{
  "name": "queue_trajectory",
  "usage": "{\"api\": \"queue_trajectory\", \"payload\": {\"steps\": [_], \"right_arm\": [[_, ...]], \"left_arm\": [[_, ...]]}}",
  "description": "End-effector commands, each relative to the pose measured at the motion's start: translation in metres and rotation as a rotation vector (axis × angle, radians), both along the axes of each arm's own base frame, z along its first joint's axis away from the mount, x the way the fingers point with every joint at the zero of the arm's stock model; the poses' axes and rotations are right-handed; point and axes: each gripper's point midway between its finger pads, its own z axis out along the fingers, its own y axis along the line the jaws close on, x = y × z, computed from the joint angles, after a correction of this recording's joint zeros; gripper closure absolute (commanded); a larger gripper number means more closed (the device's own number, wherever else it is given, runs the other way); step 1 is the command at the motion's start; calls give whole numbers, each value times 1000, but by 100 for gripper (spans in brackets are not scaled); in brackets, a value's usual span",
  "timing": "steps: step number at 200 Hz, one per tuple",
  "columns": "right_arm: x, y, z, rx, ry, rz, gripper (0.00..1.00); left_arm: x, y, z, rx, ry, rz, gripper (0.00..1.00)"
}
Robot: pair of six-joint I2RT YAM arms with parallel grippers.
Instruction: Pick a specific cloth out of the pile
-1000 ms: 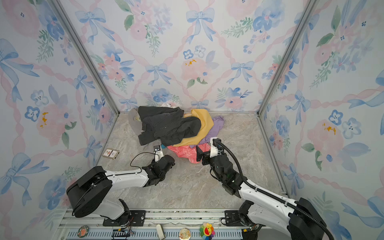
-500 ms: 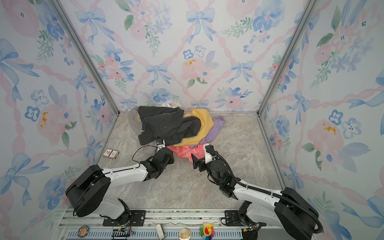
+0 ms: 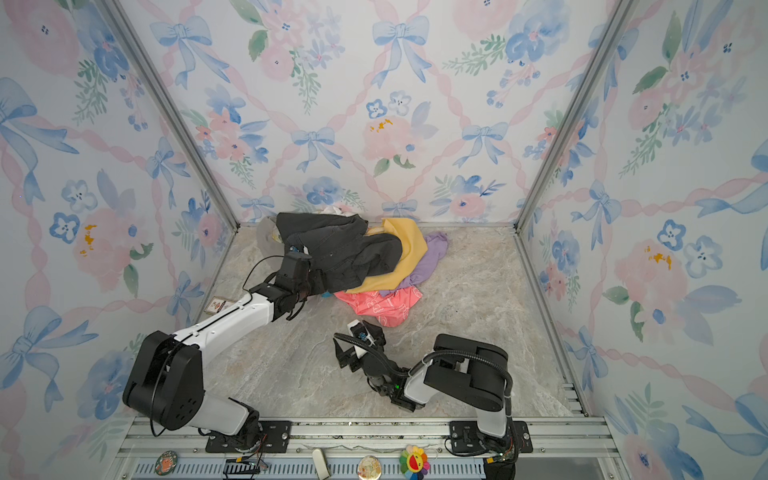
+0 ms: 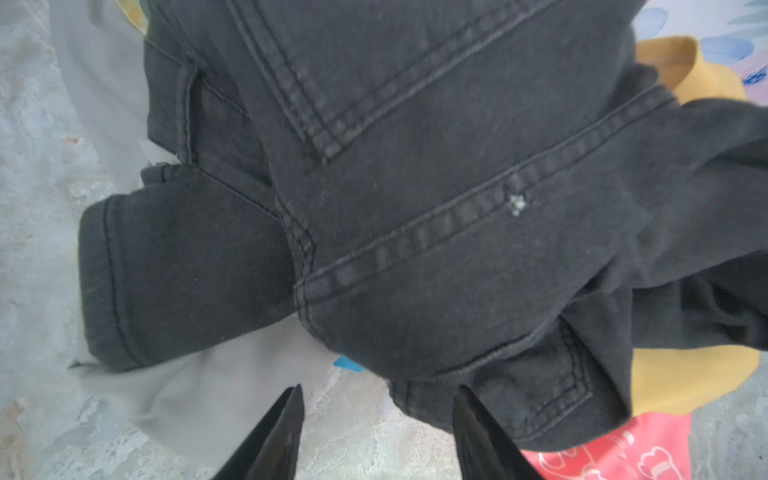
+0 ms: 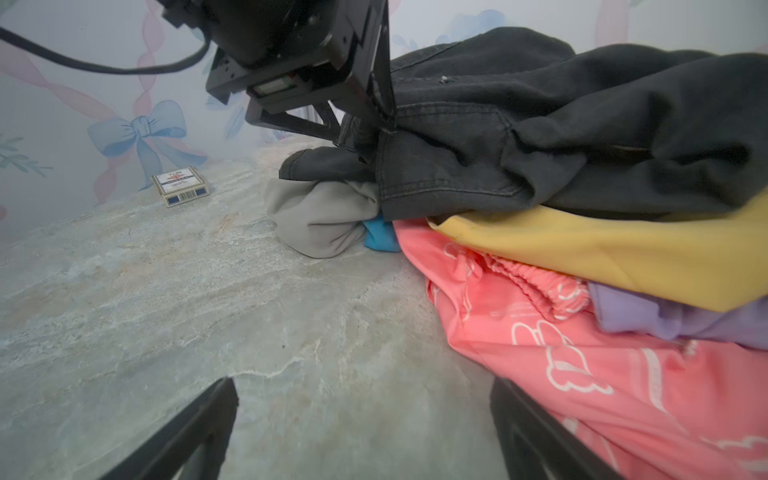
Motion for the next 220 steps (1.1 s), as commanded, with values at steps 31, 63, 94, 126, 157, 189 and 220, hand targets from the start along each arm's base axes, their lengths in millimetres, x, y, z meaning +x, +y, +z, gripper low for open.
{"api": "queue_trajectory", "payload": {"steps": [31, 63, 94, 126, 157, 189, 220], "right_arm": [[33, 45, 7, 59, 67, -67, 4], [54, 64, -12, 74, 133, -93, 6], [73, 76, -25, 66, 148, -137, 7], [92, 76, -37, 72, 181, -181, 7], [104, 74, -46, 88, 209, -215, 9], [116, 67, -54, 110, 237, -250, 11], [125, 65, -57, 102, 235, -265, 15]], "left_arm": [[24, -3, 16, 2, 17, -59, 41], [42, -4, 38, 12, -5, -71, 41], [51, 2, 56, 66, -40, -68, 42], [48, 12, 64, 68, -57, -53, 42], [44, 19, 62, 66, -53, -53, 42], [44, 20, 59, 10, -39, -69, 42], [43, 24, 58, -20, -41, -67, 43]]}}
